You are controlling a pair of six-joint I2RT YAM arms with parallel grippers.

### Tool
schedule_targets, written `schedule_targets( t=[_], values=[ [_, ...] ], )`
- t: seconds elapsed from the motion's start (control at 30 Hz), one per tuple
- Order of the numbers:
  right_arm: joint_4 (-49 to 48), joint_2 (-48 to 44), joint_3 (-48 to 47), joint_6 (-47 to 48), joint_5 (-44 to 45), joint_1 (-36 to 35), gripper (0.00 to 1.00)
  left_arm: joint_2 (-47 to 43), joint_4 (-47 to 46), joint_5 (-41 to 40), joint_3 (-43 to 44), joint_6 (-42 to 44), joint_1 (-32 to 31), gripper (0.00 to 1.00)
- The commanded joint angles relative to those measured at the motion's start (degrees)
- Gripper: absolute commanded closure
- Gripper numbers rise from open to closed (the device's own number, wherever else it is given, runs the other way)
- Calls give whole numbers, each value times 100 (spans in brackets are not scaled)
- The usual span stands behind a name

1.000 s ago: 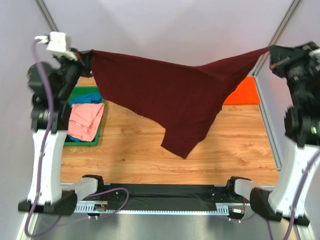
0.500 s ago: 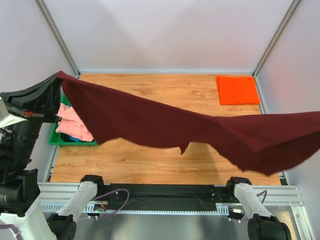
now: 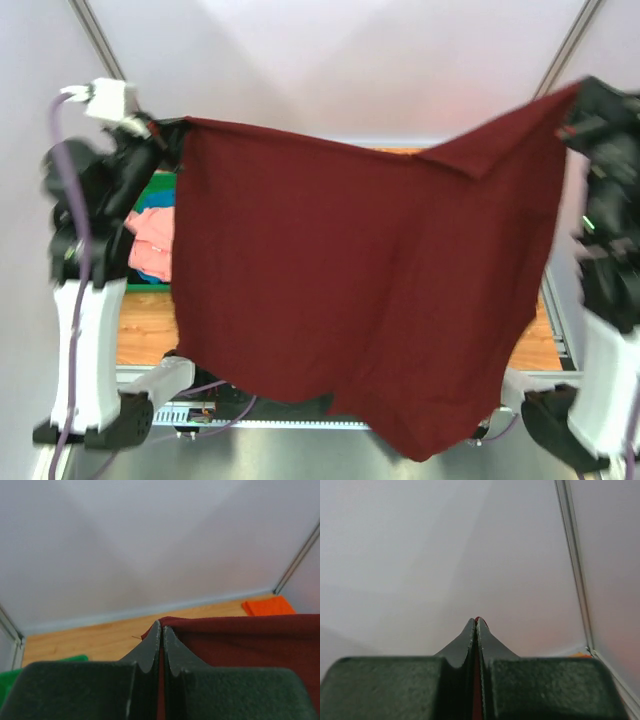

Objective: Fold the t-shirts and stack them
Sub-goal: Fold the tshirt

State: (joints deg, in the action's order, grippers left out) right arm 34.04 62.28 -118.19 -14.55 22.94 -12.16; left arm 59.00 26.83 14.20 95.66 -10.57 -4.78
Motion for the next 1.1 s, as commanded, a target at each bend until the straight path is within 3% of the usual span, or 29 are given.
schedule_targets(
  t=[0.0, 0.17, 0.37, 0.5, 0.6, 0.8, 1.07],
  values=[
    [-784, 837, 541, 743, 116, 275, 100, 637, -529, -443, -336, -24, 29, 100],
    [-1600, 1374, 1683, 129, -1228, 865, 100, 1822, -767, -427, -223, 116, 29, 100],
    [-2446, 1971, 2834, -170, -1783, 891, 100, 3255, -1407, -374, -425, 406, 82, 100],
    [-2683, 2200, 3572, -373, -1819, 1022, 100, 4835, -1269, 328, 442, 231, 284, 100],
    [-2369, 2376, 3637, -566, -1950, 1163, 100, 5427, -1242, 602, 935, 213, 354, 100],
    [-1103, 2614, 3487, -698, -2441, 1164, 100, 6245, -1189, 128, 1499, 564, 372, 100],
    [-275, 2421, 3934, -1050, -2874, 1357, 100, 6598, -1242, -321, 1438, 977, 381, 100]
  ],
)
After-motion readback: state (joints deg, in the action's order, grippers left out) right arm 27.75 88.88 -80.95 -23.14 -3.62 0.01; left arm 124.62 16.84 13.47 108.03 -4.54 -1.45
